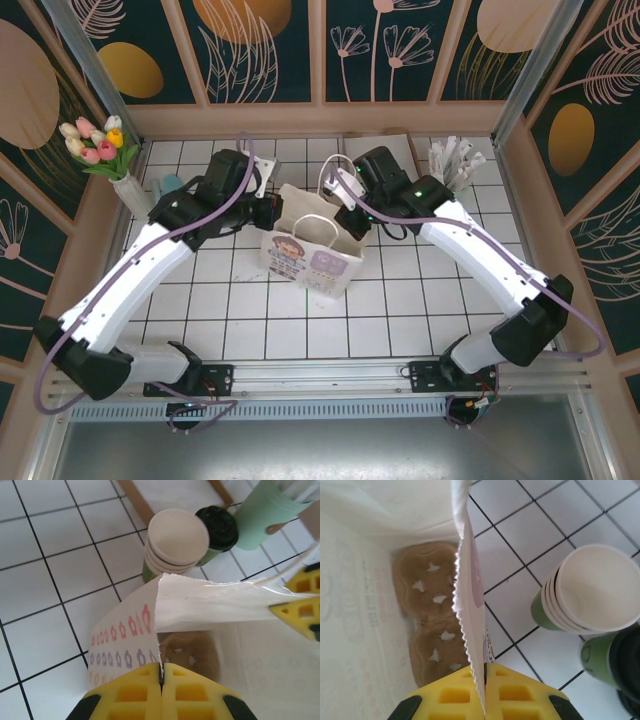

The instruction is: Pack the takeout coffee

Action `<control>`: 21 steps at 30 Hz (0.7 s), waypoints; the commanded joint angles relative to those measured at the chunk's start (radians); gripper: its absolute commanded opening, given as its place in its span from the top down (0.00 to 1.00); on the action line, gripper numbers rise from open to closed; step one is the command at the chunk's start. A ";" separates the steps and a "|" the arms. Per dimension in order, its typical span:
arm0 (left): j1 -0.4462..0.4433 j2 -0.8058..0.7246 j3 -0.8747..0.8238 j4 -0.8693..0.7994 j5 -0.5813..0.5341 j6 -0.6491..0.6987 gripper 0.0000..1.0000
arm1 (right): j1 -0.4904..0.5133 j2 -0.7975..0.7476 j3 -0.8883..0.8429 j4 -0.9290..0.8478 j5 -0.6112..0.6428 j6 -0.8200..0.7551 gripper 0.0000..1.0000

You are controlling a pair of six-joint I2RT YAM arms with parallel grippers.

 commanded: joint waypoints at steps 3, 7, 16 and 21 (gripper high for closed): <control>0.037 0.056 0.076 0.000 0.033 0.002 0.87 | 0.004 0.045 0.104 -0.139 0.047 0.133 1.00; 0.040 0.048 0.113 0.004 0.043 -0.006 0.69 | 0.004 0.062 0.153 -0.186 0.046 0.212 1.00; 0.040 -0.039 0.185 -0.066 -0.286 -0.095 0.01 | 0.005 0.088 0.184 -0.190 0.074 0.406 1.00; 0.040 -0.032 0.195 -0.209 -0.735 -0.214 0.01 | 0.007 0.122 0.244 -0.187 0.042 0.561 1.00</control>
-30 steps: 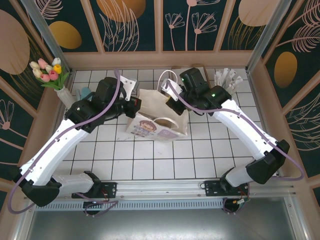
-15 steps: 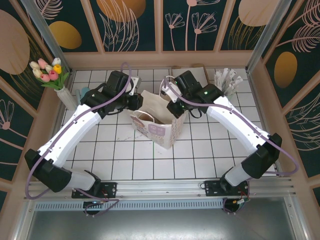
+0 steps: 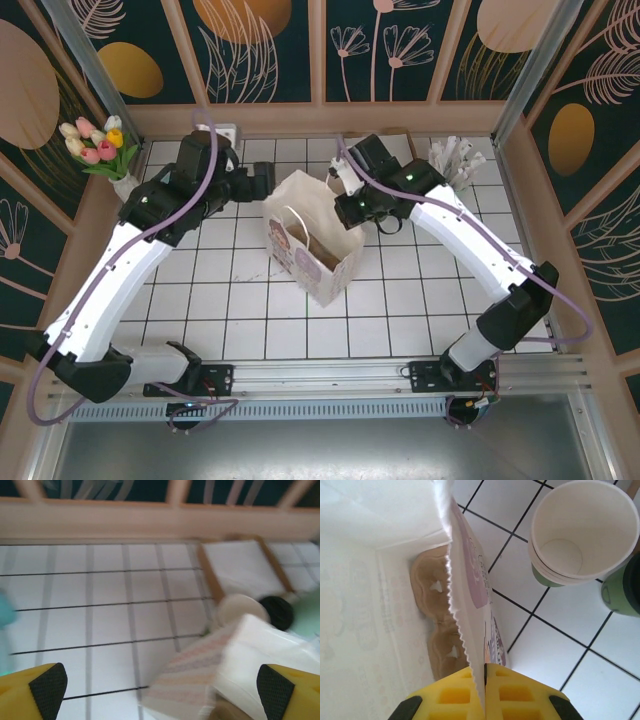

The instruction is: Pack the takeout coffee

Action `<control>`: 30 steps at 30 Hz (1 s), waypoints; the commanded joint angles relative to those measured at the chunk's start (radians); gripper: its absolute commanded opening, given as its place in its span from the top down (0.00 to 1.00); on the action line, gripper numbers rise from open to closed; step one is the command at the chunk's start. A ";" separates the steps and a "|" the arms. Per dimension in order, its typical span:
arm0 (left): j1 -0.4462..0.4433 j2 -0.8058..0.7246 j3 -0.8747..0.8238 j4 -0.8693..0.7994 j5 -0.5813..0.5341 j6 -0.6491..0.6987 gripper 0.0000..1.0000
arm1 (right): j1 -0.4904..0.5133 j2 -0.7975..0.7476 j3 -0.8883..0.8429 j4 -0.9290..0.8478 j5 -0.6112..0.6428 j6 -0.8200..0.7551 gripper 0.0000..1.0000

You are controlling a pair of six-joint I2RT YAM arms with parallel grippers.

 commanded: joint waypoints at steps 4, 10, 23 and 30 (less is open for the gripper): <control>0.004 0.006 -0.024 -0.235 -0.580 -0.186 0.01 | 0.015 0.056 0.093 -0.054 0.026 0.218 1.00; 0.012 -0.042 -0.043 -0.310 -0.736 -0.242 0.01 | 0.019 0.095 0.154 -0.065 0.053 0.315 1.00; 0.022 -0.097 -0.294 -0.204 -0.487 -0.318 0.01 | 0.015 0.103 0.025 -0.005 0.041 0.369 1.00; 0.021 -0.110 -0.400 -0.086 -0.391 -0.368 0.01 | 0.018 0.097 0.055 0.023 0.047 0.384 1.00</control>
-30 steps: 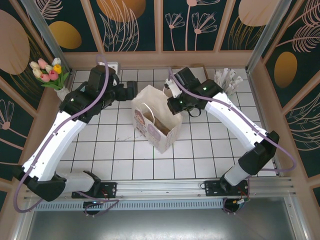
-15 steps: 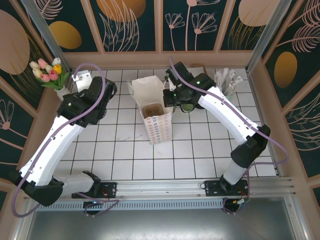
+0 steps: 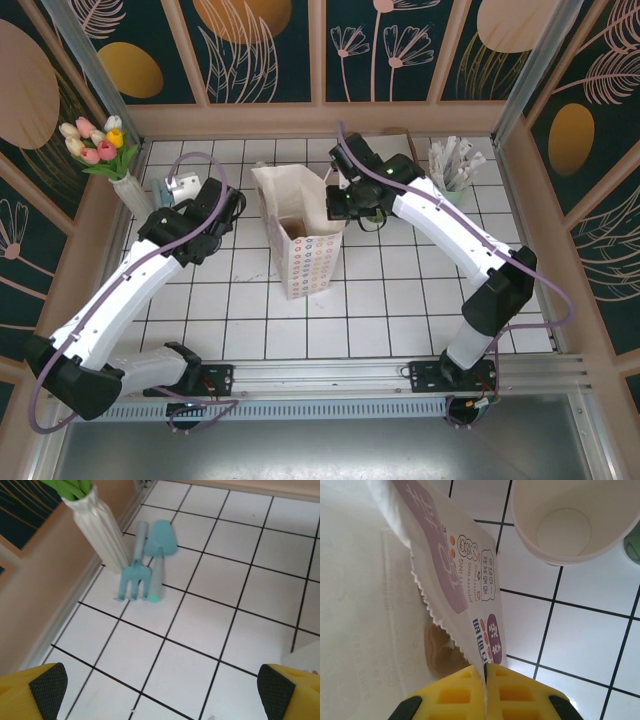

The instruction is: Pack the takeout coffee

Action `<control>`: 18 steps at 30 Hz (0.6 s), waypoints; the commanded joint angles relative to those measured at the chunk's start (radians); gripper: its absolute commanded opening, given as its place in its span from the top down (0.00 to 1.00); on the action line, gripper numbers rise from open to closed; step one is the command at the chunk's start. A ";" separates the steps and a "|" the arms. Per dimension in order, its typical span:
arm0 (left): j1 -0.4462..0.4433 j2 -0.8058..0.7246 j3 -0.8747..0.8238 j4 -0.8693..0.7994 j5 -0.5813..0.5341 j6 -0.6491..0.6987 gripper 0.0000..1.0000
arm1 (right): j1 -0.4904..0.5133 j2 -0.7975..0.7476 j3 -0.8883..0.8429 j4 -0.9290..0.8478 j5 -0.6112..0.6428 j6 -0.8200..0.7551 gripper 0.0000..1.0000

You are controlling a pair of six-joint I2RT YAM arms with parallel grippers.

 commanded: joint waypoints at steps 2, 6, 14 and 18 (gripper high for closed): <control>0.004 -0.013 -0.054 0.110 0.092 -0.061 0.01 | 0.004 -0.009 0.010 0.020 0.024 0.030 1.00; 0.005 -0.028 -0.109 0.228 0.184 -0.098 0.01 | 0.004 -0.003 -0.003 0.051 0.016 0.030 1.00; 0.004 -0.075 -0.197 0.308 0.204 -0.174 0.01 | 0.007 0.053 0.056 0.054 0.019 -0.045 1.00; 0.006 -0.090 -0.216 0.315 0.212 -0.184 0.01 | 0.011 0.099 0.145 -0.021 0.051 -0.090 1.00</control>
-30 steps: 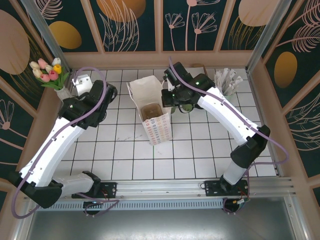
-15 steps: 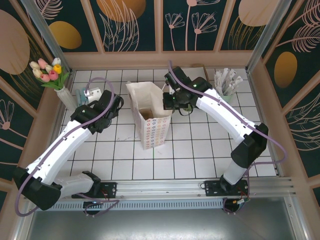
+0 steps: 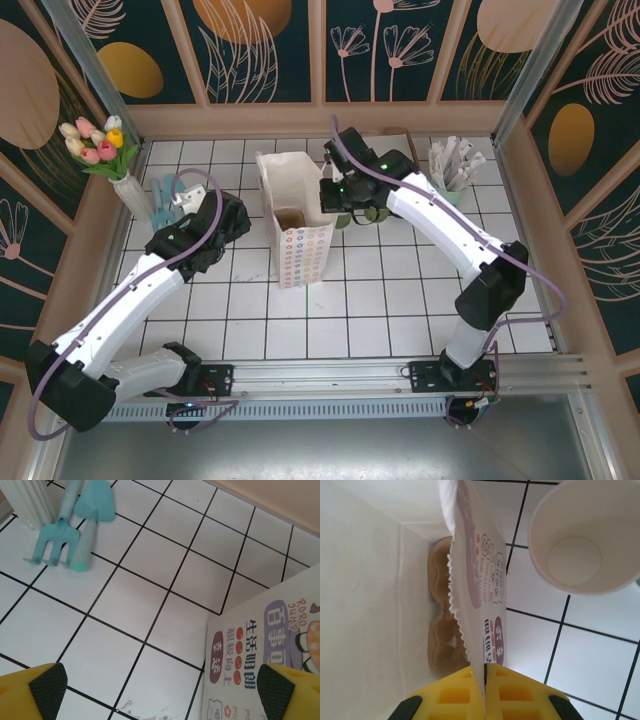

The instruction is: Pack the takeout coffee

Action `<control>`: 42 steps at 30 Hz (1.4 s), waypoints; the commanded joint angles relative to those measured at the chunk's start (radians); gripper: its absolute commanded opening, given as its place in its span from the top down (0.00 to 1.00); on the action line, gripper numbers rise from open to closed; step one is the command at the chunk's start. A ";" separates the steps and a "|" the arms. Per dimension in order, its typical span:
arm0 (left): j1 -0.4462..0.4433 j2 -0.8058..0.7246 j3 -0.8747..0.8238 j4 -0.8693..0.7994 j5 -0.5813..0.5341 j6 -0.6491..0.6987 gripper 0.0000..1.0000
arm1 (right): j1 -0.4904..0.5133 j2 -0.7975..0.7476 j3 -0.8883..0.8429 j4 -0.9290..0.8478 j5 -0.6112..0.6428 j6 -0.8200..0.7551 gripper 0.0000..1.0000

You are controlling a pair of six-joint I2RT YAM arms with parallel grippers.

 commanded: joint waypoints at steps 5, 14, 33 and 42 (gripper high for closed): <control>0.005 -0.037 -0.049 0.065 0.031 -0.043 0.01 | 0.021 0.081 0.149 -0.126 0.059 -0.100 1.00; 0.005 -0.061 -0.050 0.076 0.023 -0.037 0.01 | 0.034 0.131 0.262 -0.215 0.093 -0.146 1.00; 0.006 -0.127 -0.100 0.167 0.005 -0.053 0.01 | 0.034 0.055 0.218 -0.117 0.061 -0.132 0.50; 0.005 -0.239 -0.126 0.241 0.003 -0.067 0.01 | 0.033 -0.128 0.103 0.090 0.113 -0.147 0.01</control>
